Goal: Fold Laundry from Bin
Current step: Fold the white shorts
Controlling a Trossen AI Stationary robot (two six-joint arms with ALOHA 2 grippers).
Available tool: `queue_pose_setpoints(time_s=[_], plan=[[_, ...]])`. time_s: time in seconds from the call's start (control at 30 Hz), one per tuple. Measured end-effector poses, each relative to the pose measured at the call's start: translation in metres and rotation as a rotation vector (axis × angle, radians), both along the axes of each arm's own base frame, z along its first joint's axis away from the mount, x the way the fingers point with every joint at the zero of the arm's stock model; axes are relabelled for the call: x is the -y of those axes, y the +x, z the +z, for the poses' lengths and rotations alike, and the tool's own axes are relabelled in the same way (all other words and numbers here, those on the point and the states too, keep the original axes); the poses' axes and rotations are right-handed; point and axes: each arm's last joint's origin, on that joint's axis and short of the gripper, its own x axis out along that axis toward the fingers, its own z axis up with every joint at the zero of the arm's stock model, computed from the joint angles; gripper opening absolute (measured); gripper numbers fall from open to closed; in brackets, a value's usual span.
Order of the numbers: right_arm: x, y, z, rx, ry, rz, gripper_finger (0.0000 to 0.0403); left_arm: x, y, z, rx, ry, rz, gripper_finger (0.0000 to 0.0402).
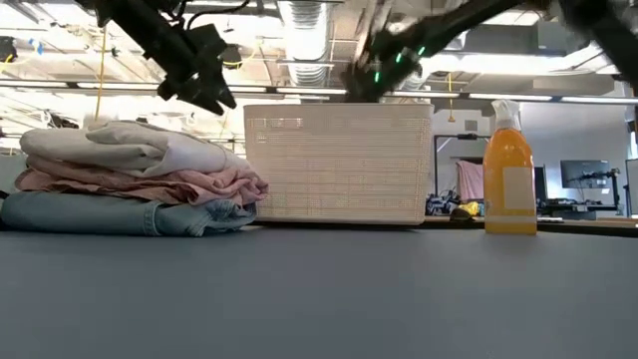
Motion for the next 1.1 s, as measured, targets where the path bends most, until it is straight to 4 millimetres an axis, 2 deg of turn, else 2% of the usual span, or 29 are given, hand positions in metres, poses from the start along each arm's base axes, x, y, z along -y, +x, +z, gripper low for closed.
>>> queue_pose_setpoints(time_s=[0.1,0.3,0.5,0.67,0.83,0.97,1.1], plan=[[0.031,0.01,-0.025,-0.089,0.098,0.026,0.0051,0.012,0.01,-0.011,-0.018,0.069,0.0,0.021],[0.062,0.036,-0.064,-0.204,0.196,0.038,0.0136,0.021,0.015,-0.027,-0.027,0.146,-0.01,0.021],[0.059,0.063,-0.097,-0.248,0.162,0.036,0.0253,0.02,0.015,-0.03,-0.053,0.182,-0.029,0.021],[0.049,0.082,-0.129,-0.357,0.134,0.021,0.0309,0.021,0.015,-0.03,-0.067,0.194,-0.055,0.021],[0.034,0.103,-0.167,-0.44,0.141,0.112,0.0321,0.021,0.015,-0.03,-0.068,0.196,-0.057,0.021],[0.022,0.111,-0.175,-0.492,0.097,0.199,0.0309,0.021,0.015,-0.03,-0.071,0.195,-0.058,0.021],[0.009,0.12,-0.175,-0.52,0.044,0.283,0.026,0.021,0.015,-0.031,-0.071,0.193,-0.058,0.021]])
